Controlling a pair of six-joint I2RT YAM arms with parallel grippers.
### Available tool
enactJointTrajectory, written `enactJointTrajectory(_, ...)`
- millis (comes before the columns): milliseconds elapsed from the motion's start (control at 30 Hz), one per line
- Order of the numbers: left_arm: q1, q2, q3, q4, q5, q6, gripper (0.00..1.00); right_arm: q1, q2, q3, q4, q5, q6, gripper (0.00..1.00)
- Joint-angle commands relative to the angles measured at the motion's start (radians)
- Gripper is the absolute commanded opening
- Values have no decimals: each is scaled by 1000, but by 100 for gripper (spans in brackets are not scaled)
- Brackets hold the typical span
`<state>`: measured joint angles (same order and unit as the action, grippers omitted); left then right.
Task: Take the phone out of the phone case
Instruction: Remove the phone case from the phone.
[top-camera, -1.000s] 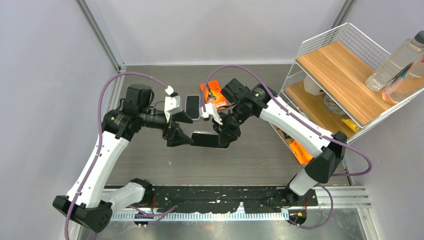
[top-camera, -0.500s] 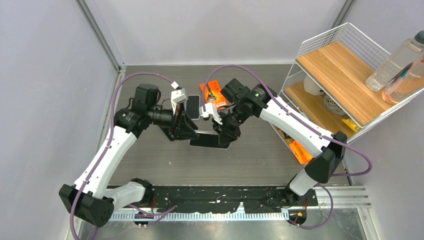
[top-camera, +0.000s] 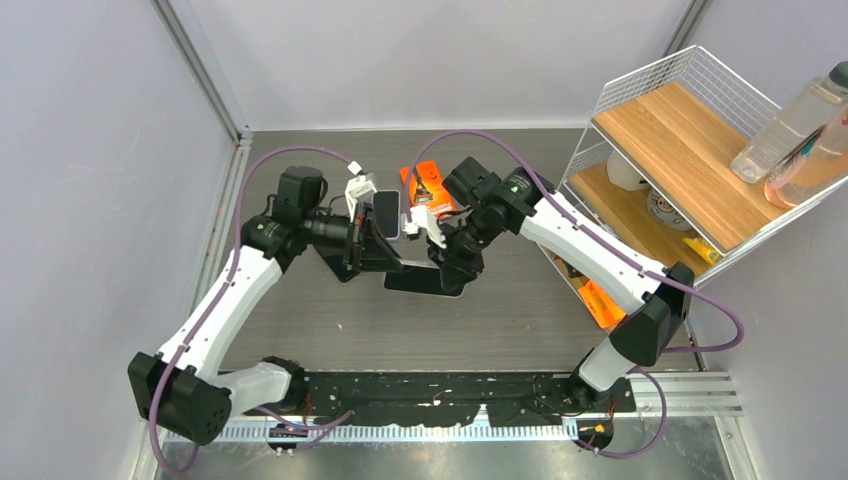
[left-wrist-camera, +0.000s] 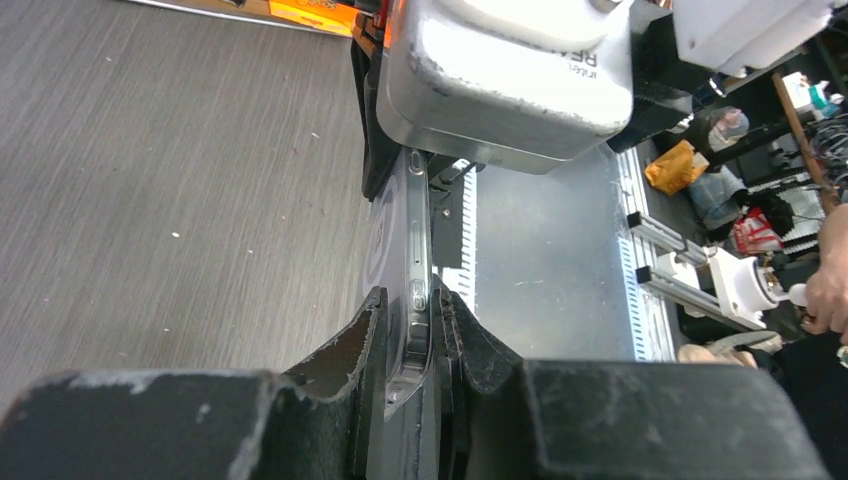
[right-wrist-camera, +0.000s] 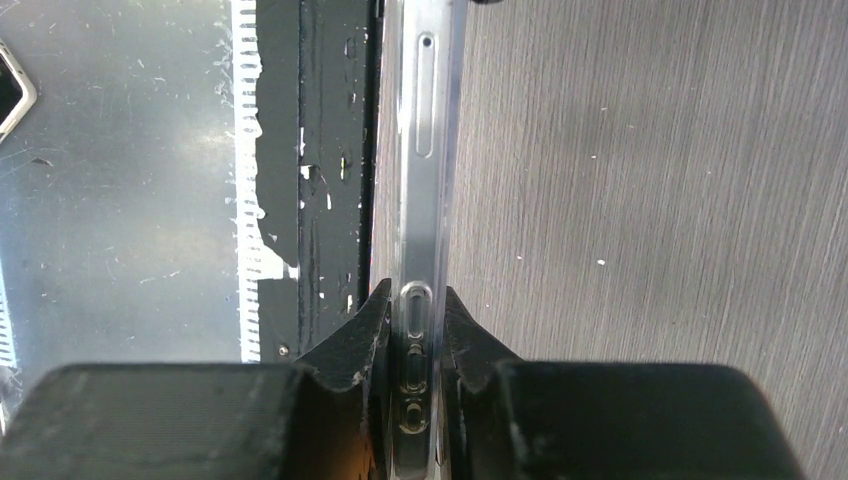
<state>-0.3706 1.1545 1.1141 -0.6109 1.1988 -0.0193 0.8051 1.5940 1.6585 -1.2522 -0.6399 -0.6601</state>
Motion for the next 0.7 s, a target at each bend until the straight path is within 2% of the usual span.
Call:
enactJointTrajectory(0,2,38,-15,91,94,-103,0,10,-43,18,91,-18,-1,5)
enactJointTrajectory(167,4,83,-23,159,142,-196,0,29,-58,7,106,26,-1,5)
enactJointTrajectory(400,10,125,-72,370,177,-395,0,58,-89,-5,139,102,3,5)
enactJointTrajectory(667,17,188,-75,460,185,-471,0,87,-109,-6,151,158,-1,5)
